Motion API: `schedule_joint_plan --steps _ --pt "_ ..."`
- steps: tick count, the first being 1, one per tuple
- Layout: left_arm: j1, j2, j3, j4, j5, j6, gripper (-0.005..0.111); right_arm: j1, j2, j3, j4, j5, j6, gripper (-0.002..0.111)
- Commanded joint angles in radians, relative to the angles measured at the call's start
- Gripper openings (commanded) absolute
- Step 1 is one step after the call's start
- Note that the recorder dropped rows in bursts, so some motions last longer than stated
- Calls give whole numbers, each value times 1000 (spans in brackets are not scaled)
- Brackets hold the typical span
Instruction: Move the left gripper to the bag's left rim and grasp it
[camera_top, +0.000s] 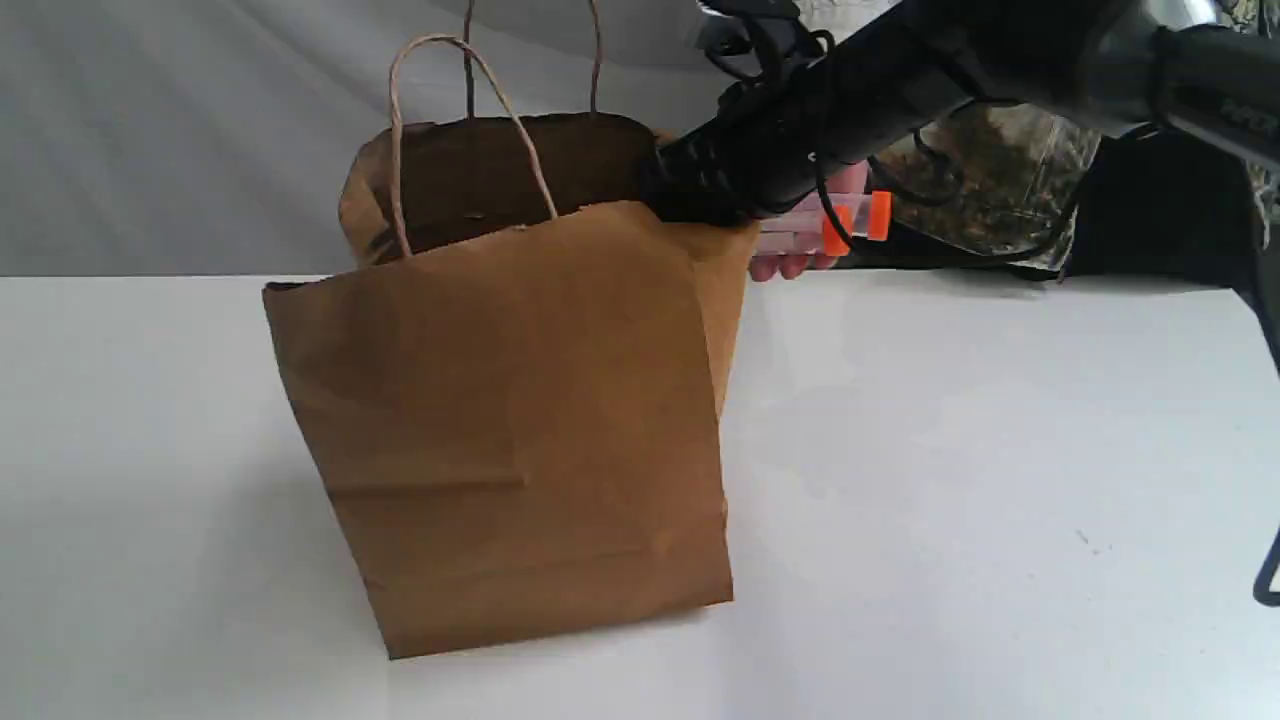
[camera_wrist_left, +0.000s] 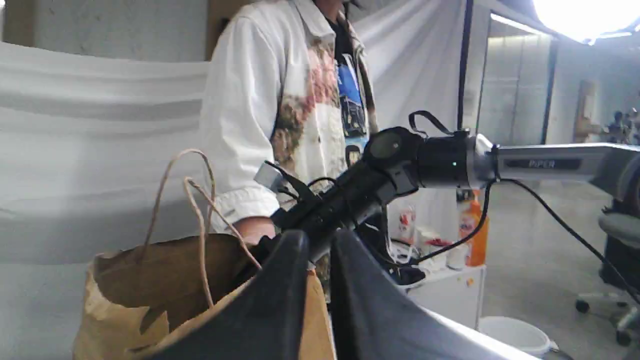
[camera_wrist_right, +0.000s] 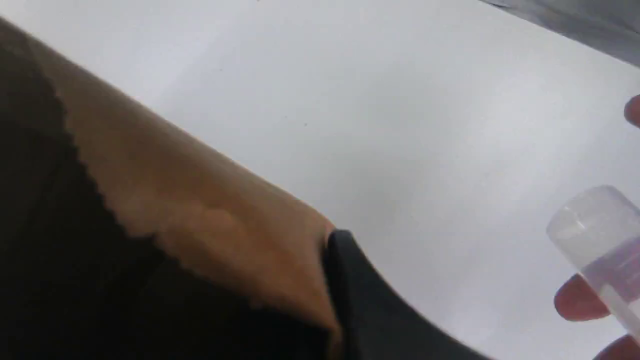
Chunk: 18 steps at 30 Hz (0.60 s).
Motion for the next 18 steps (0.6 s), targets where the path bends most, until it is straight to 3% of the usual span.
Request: schedule_joint_plan --steps 1,5,8,11,15,18 --pt "1 200 -107 64 -49 -18 25 1 -12 -5 3 29 0 0" --pt "-2 449 -224 128 -164 -35 48 1 -12 -5 3 51 0 0" --pt "-14 608 -303 137 -152 2 66 1 -12 -5 3 53 -2 0" --pt "-16 702 -371 139 -115 14 69 1 -12 -5 3 53 -2 0" --pt "-23 774 -417 132 -204 11 69 1 -12 -5 3 49 -2 0" --pt "-91 790 -454 137 -92 25 69 1 -12 -5 3 49 -2 0"
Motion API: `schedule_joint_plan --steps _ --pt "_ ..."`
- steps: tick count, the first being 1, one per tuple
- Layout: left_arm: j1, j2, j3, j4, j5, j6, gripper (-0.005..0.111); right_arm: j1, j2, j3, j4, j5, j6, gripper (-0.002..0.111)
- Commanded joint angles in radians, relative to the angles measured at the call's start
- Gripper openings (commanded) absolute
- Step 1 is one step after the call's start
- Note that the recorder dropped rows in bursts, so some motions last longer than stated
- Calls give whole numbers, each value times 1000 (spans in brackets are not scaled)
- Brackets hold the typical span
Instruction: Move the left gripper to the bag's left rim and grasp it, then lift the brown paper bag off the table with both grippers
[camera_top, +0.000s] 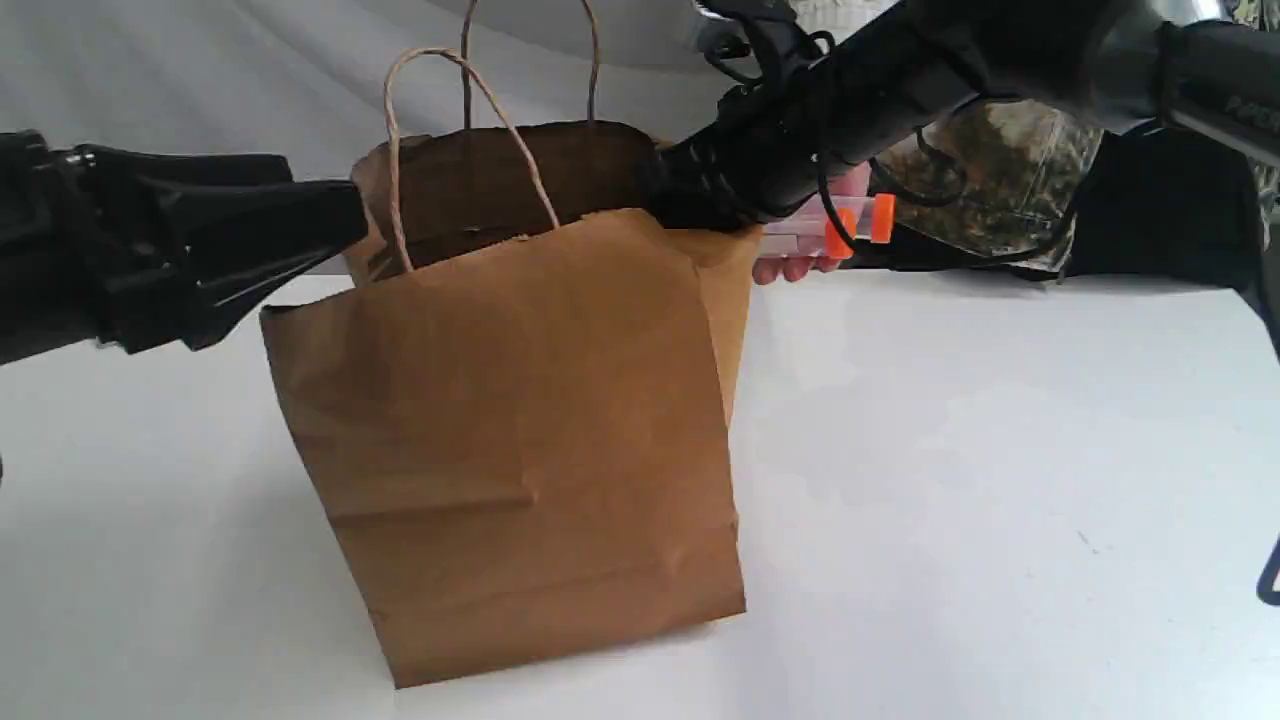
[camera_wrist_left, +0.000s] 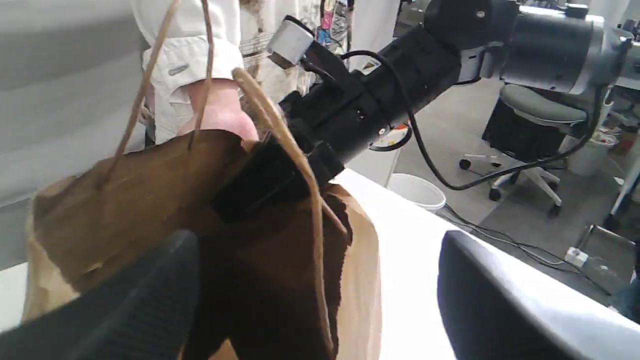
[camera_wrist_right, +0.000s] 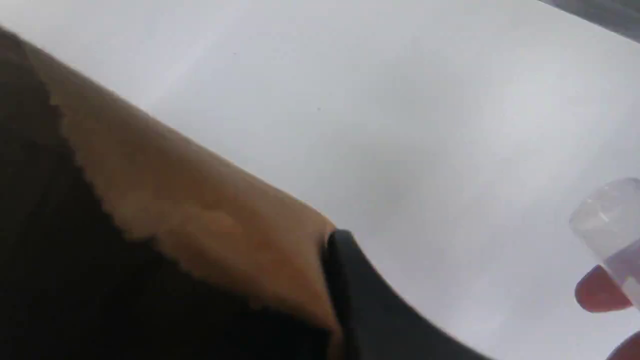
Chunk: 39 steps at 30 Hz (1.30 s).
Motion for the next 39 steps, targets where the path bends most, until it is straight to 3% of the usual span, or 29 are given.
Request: schedule_joint_plan --steps 1,5,7,9,12,16,22,26,29,30,35,39 --pt "-73 14 -43 13 96 17 69 1 -10 -5 3 14 -2 0" --pt "-225 24 -105 37 246 24 67 1 -10 -5 3 18 -2 0" --pt "-290 24 -132 37 377 24 58 1 -10 -5 3 35 -2 0" --pt "-349 24 -147 37 536 24 39 1 -10 -5 -4 47 -2 0" --pt "-395 24 -147 37 687 24 2 1 -10 -5 -6 62 -2 0" --pt "-400 24 -166 25 730 6 0 1 -10 -5 -9 93 11 0" --pt "-402 24 -301 45 782 -82 0 1 -10 -5 -62 199 122 0" --pt "-402 24 -410 241 771 -288 0 1 -10 -5 -289 257 302 0" --pt "-402 41 -474 477 727 -553 0 1 -10 -5 -461 277 408 0" --pt "-402 58 -497 477 690 -597 0 1 -10 -5 -485 277 419 0" --pt "-402 158 -567 477 577 -623 0 0 -10 -5 -468 277 421 0" --pt "-402 209 -578 477 584 -625 0 0 -10 -5 -443 277 418 0"
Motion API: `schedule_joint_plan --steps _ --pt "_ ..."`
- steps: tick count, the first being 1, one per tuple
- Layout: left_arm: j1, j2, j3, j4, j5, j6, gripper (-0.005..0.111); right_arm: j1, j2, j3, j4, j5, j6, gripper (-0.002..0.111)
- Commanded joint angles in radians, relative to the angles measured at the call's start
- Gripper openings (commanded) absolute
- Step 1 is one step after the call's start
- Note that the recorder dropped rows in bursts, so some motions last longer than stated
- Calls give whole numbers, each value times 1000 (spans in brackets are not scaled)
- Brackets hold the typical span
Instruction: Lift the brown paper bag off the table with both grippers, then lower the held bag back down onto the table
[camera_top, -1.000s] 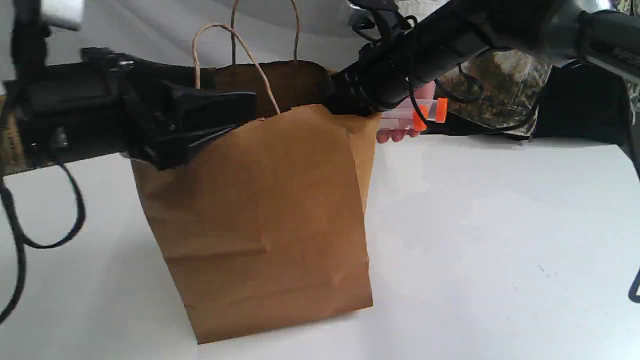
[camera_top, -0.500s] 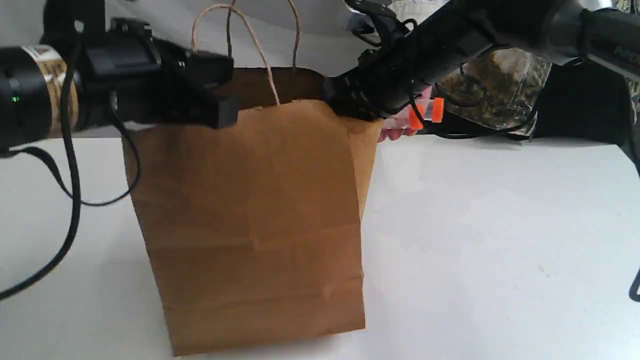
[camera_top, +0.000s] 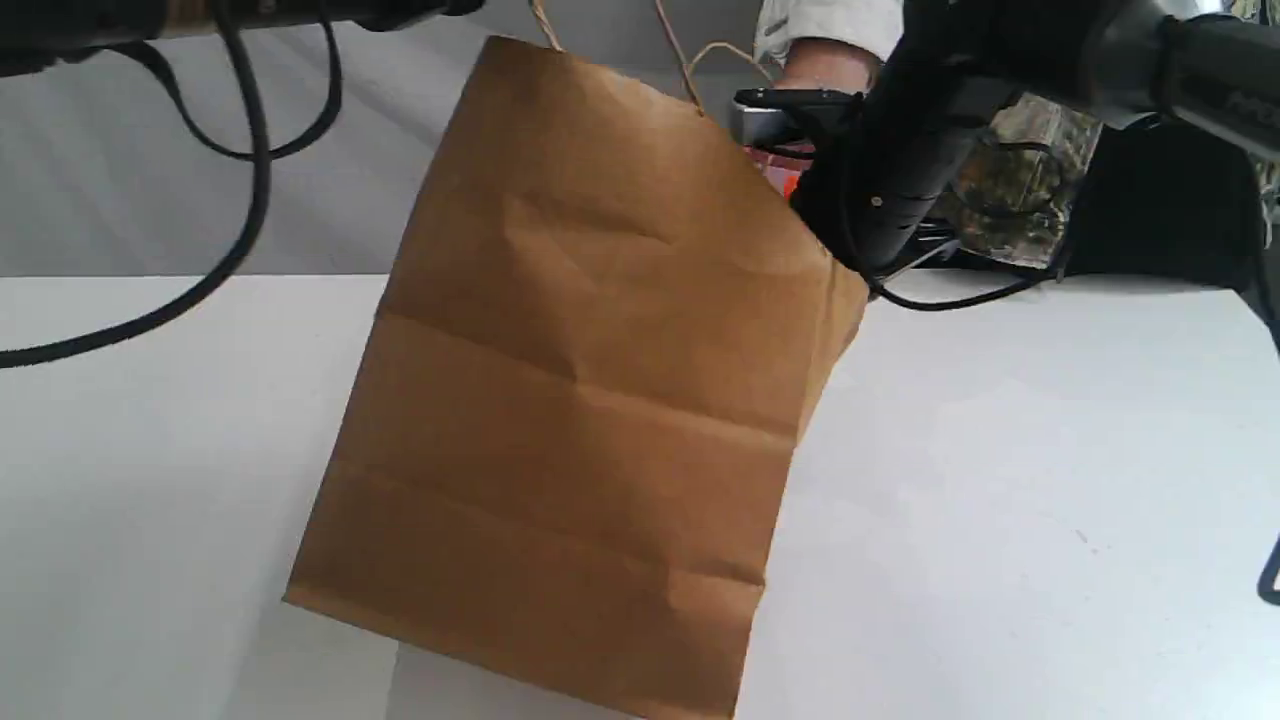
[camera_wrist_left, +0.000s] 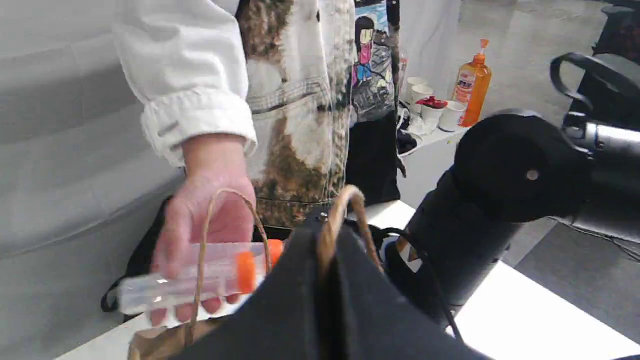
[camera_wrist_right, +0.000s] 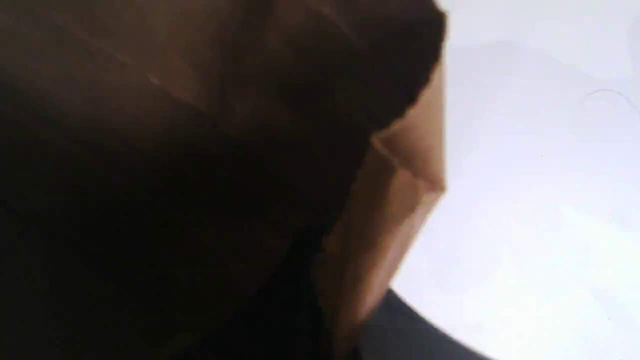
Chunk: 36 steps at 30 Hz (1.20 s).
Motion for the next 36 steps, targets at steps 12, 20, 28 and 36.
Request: schedule_joint_plan --steps 12,20,28,36 --pt "2 36 -11 1 6 -17 0 -2 -4 3 -19 2 -5 0" --pt "2 36 -11 1 6 -13 0 -2 -4 3 -19 2 -22 0" --pt "2 36 -11 1 6 2 0 -2 -4 3 -22 -59 -39 0" --pt "2 36 36 1 -75 77 0 0 -61 3 -22 -263 -73 0"
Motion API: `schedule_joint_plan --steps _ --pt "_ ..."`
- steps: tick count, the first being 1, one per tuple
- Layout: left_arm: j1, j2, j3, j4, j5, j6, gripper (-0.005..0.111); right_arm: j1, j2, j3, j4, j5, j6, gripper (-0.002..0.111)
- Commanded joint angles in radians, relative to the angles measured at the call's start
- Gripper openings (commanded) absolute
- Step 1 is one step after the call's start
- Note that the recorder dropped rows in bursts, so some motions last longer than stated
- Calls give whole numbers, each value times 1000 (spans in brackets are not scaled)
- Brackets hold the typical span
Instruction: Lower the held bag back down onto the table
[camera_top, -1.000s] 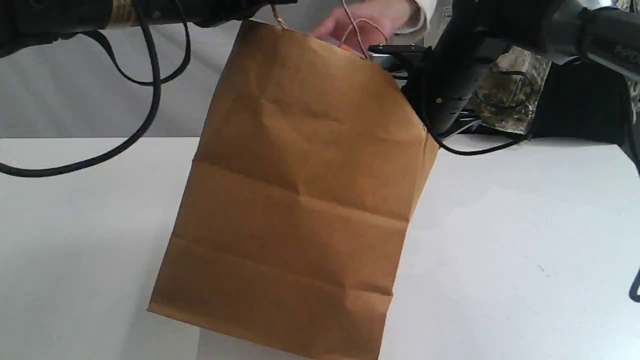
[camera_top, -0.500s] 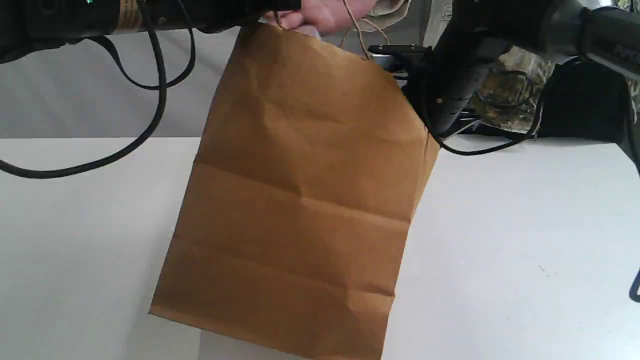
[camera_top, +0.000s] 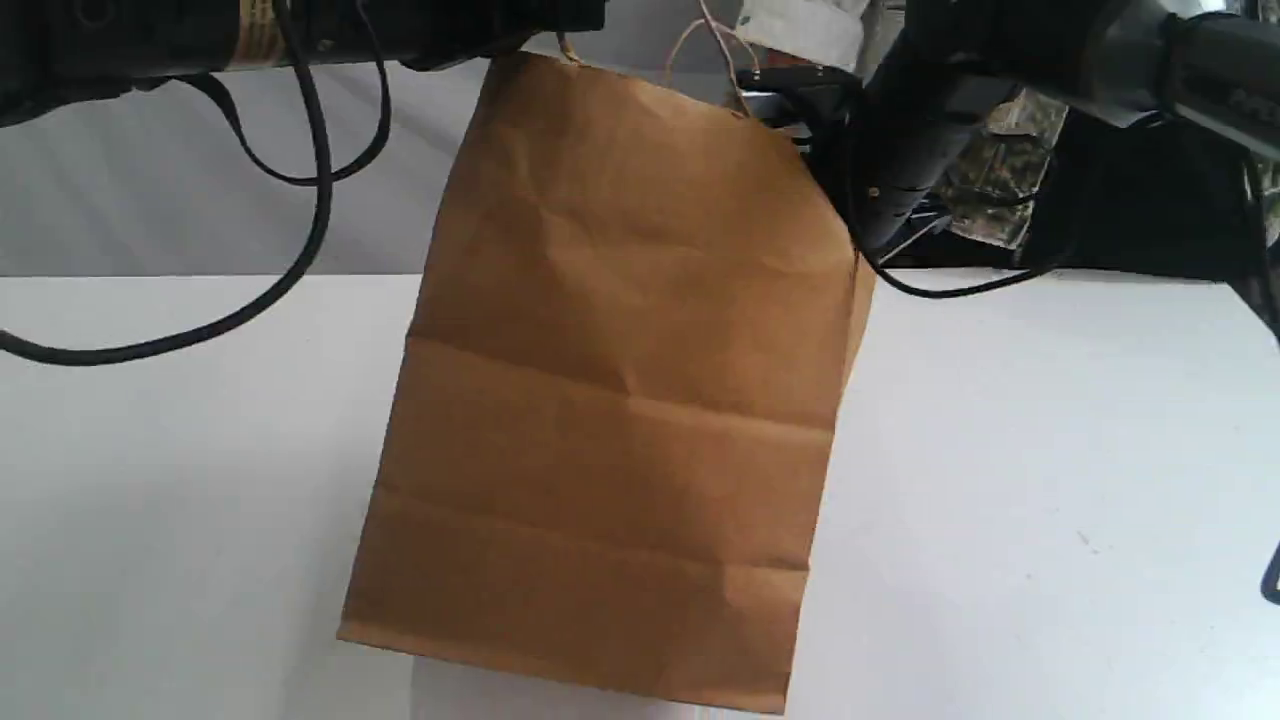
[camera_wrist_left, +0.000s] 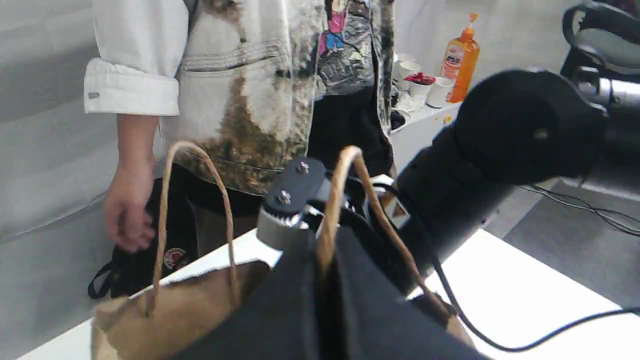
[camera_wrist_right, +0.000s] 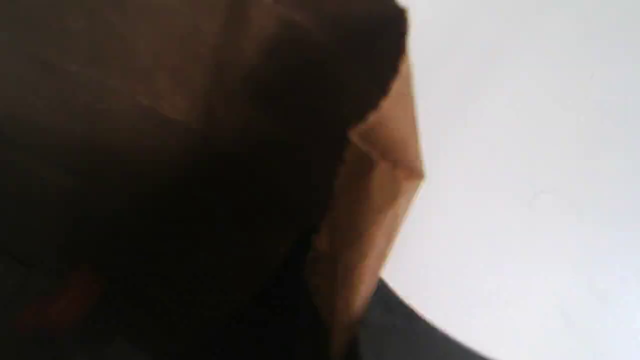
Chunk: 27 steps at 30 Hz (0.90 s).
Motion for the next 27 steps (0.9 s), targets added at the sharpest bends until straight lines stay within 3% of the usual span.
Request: schedule_joint_plan --steps 1,10,23,27 --pt "2 1 47 1 -9 46 0 0 -49 3 -14 -130 -10 0" --pt "2 -60 195 1 197 153 0 0 -84 3 -1 -168 -22 0" --pt "2 -141 204 1 185 138 0 2 -82 3 147 -187 -98 0" --pt "2 -139 204 1 185 127 12 2 -82 3 165 -182 -97 17"
